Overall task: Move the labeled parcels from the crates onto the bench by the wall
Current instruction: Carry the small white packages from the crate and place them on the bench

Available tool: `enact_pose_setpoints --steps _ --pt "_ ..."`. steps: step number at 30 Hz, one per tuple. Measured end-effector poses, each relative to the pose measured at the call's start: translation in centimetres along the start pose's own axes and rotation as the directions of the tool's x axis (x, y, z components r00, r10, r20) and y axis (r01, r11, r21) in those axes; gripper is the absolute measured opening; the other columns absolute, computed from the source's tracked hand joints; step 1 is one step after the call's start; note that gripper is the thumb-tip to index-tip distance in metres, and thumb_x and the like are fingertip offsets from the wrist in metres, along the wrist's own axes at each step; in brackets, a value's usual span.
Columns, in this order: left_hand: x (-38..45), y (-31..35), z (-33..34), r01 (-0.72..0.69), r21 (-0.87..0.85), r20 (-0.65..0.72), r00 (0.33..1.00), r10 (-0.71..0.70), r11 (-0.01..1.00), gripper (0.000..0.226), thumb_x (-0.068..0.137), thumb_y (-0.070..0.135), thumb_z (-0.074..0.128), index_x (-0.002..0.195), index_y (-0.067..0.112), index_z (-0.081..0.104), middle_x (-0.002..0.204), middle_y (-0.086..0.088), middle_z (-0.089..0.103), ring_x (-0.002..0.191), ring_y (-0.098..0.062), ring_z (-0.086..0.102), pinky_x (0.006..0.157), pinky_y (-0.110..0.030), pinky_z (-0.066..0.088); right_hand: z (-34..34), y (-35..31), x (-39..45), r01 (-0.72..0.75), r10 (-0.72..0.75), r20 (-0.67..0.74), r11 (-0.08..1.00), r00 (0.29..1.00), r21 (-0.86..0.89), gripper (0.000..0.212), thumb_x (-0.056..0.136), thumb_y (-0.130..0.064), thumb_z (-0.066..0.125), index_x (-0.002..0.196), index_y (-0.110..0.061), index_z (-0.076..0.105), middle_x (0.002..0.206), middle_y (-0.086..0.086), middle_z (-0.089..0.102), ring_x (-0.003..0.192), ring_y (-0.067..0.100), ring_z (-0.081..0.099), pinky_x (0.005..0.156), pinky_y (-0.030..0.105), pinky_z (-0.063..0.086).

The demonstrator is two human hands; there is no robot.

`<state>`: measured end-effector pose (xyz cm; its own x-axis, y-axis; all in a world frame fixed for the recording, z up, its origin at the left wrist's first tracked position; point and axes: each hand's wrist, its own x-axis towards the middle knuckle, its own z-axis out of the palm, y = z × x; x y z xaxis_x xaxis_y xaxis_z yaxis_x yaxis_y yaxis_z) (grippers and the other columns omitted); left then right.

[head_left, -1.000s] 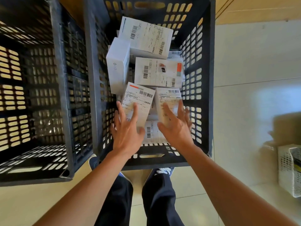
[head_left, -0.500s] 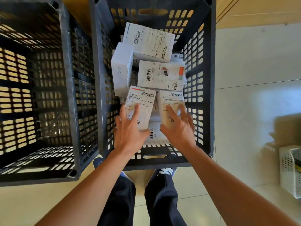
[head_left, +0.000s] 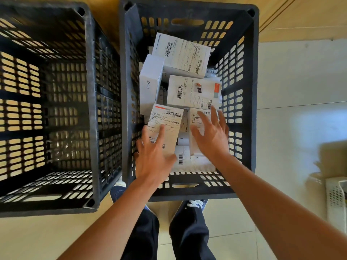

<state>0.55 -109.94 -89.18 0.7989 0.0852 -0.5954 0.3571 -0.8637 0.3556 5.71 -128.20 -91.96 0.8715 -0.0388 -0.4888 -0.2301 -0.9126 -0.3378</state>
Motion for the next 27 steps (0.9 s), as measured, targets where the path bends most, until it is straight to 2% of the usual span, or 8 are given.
enact_pose_setpoints --steps 3,6,10,14,17,20,22,27 --pt "-0.3 0.2 -0.5 0.028 -0.080 0.013 1.000 -0.027 0.996 0.098 0.080 0.043 0.069 0.156 0.045 0.007 0.162 0.007 0.000 0.138 -0.032 0.025 0.088 -0.045 0.055 -1.0 -0.7 3.7 0.066 -0.065 0.009 0.994 0.998 -0.090 0.063 0.100 -0.039 0.054 0.156 -0.034 0.025 0.169 0.002 -0.002 0.154 0.027 -0.013 0.124 0.058 0.005" --pt "-0.8 0.2 -1.1 0.028 -0.138 0.001 1.000 -0.028 0.990 0.099 0.081 0.046 0.070 0.157 0.047 0.006 0.164 0.006 0.000 0.141 -0.030 0.023 0.096 -0.051 0.053 -1.5 -1.4 7.0 0.139 -0.135 0.034 0.968 0.990 -0.207 0.070 0.098 -0.032 0.060 0.156 -0.036 0.021 0.169 0.003 -0.008 0.153 0.030 -0.020 0.123 0.057 -0.004" --pt "-0.8 0.1 -1.6 0.031 -0.190 -0.007 0.999 -0.033 0.981 0.100 0.084 0.050 0.070 0.157 0.050 0.001 0.165 0.008 -0.005 0.147 -0.028 0.015 0.103 -0.054 0.049 -1.4 -2.1 9.8 0.168 -0.156 0.061 0.934 0.986 -0.317 0.087 0.090 -0.023 0.068 0.155 -0.039 0.013 0.167 0.009 -0.009 0.152 0.035 -0.017 0.122 0.061 -0.003" --pt "-0.7 0.1 -1.6 0.018 -0.173 -0.015 1.000 -0.021 0.985 0.102 0.085 0.051 0.070 0.156 0.051 -0.002 0.165 0.010 -0.009 0.148 -0.028 0.013 0.103 -0.056 0.049 -1.4 -1.6 11.4 0.192 -0.190 0.041 0.911 0.981 -0.364 0.096 0.085 -0.030 0.074 0.157 -0.038 0.011 0.166 0.012 -0.003 0.152 0.039 -0.011 0.120 0.065 -0.002" --pt "-0.6 0.0 -1.8 0.030 -0.183 -0.004 0.999 -0.032 0.983 0.101 0.087 0.052 0.069 0.156 0.051 -0.005 0.165 0.011 -0.014 0.151 -0.028 0.008 0.104 -0.055 0.049 -1.9 -1.0 12.2 0.252 -0.273 0.008 0.878 0.962 -0.407 0.097 0.076 -0.034 0.082 0.154 -0.036 0.024 0.155 0.015 0.019 0.149 0.040 0.012 0.119 0.068 0.004" --pt "-0.6 0.2 -2.0 0.031 -0.177 -0.004 0.999 -0.032 0.984 0.101 0.087 0.052 0.068 0.157 0.050 -0.005 0.165 0.009 -0.014 0.150 -0.027 0.009 0.100 -0.051 0.051 -2.5 -0.7 12.2 0.288 -0.309 0.010 0.872 0.951 -0.397 0.099 0.072 -0.050 0.082 0.153 -0.036 0.027 0.146 0.014 0.029 0.138 0.040 0.027 0.118 0.065 0.016" --pt "-0.6 0.2 -2.1 0.035 -0.157 -0.006 0.999 -0.036 0.987 0.101 0.087 0.053 0.068 0.157 0.049 -0.004 0.166 0.007 -0.013 0.149 -0.027 0.010 0.100 -0.051 0.052 -2.8 -0.7 11.3 0.270 -0.297 -0.016 0.889 0.955 -0.371 0.099 0.073 -0.058 0.079 0.154 -0.036 0.026 0.145 0.013 0.031 0.131 0.038 0.030 0.116 0.059 0.024" --pt "-1.9 1.4 -3.5 0.045 -0.125 -0.026 0.998 -0.049 0.991 0.099 0.085 0.054 0.067 0.159 0.045 0.002 0.164 0.004 -0.006 0.144 -0.029 0.016 0.105 -0.052 0.047 -4.4 -1.7 6.2 0.145 -0.182 -0.154 0.963 0.971 -0.225 0.090 0.074 -0.069 0.068 0.149 -0.036 0.030 0.135 0.006 0.040 0.122 0.032 0.036 0.104 0.049 0.033"
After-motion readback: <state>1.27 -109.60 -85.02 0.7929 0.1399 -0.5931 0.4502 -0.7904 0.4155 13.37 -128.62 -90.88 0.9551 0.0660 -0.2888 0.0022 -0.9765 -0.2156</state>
